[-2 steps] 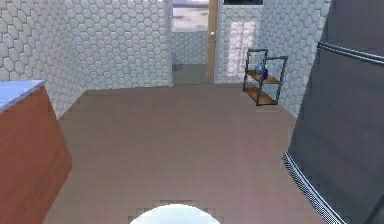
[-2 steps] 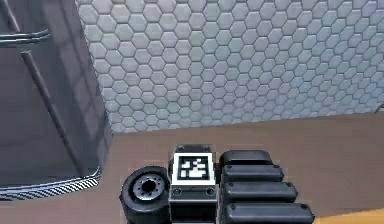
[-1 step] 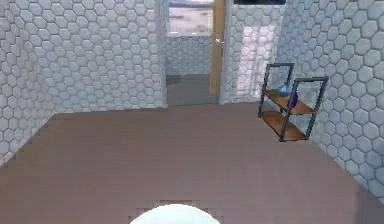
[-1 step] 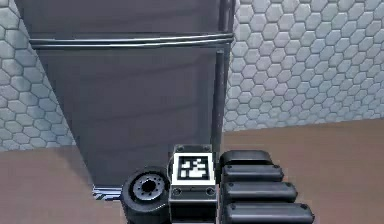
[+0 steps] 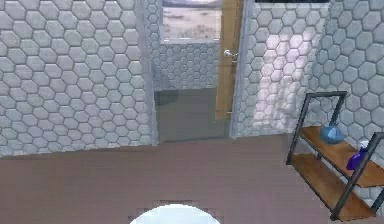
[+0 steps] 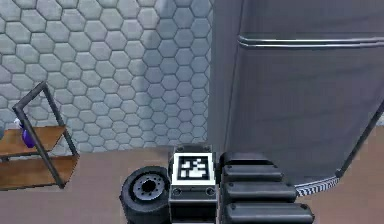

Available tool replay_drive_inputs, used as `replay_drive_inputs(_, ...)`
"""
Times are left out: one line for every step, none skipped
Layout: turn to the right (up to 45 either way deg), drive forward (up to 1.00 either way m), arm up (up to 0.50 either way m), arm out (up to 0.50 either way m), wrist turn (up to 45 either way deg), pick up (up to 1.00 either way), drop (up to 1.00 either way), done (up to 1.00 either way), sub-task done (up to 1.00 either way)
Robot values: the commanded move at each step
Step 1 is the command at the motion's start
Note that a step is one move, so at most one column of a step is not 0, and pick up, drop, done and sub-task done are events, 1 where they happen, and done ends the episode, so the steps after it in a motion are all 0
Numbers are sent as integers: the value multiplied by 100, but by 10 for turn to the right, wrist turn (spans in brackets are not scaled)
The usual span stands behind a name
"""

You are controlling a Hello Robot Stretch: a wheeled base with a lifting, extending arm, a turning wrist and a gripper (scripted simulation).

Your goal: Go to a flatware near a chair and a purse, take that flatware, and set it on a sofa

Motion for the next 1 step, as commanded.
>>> replay_drive_inputs(0, 100, 0, 0, 0, 0, 0, 0, 0)
